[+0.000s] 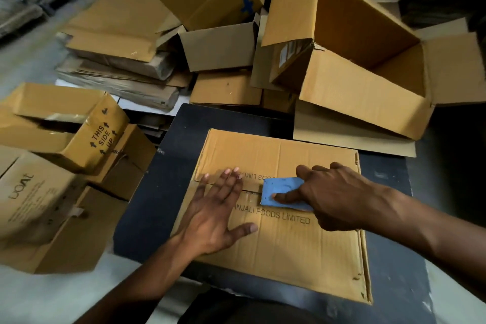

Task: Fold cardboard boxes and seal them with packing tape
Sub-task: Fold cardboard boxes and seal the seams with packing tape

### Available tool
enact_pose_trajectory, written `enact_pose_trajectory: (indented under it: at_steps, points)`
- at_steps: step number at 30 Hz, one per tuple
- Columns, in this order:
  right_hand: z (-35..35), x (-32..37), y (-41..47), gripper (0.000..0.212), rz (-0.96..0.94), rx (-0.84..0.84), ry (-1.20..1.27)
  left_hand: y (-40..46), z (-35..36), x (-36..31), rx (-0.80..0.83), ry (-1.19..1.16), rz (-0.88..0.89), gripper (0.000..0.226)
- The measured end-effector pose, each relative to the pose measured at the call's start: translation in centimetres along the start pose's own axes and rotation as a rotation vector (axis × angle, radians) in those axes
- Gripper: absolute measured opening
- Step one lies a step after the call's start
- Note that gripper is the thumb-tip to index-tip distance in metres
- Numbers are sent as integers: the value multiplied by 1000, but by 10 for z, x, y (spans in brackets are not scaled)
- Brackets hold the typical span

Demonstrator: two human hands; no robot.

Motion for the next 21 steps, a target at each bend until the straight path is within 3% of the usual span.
enact_pose_trajectory:
  at_steps: [8, 14, 18, 21]
  points:
    - [-12, -5, 21, 71, -38, 172, 64, -3, -5, -3, 12, -8, 21, 106]
    - [-13, -1, 23, 64, -43, 71, -37, 5, -18, -49, 65, 27, 62, 117]
    - [-7, 2, 23, 70, 48, 2, -135, 17, -6, -60, 122, -19, 16, 119]
    - [-19, 2, 28, 49, 61, 43, -173, 17, -5, -56, 137, 1, 21, 120]
Point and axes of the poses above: each hand's wrist, its own y-axis towards the middle knuckle, its own z-axis out of the palm, x = y × z, the point moved 3 cm from there along y, towards the middle knuckle, and after that the axes turned 13 degrees about x, right-handed, at the moved point
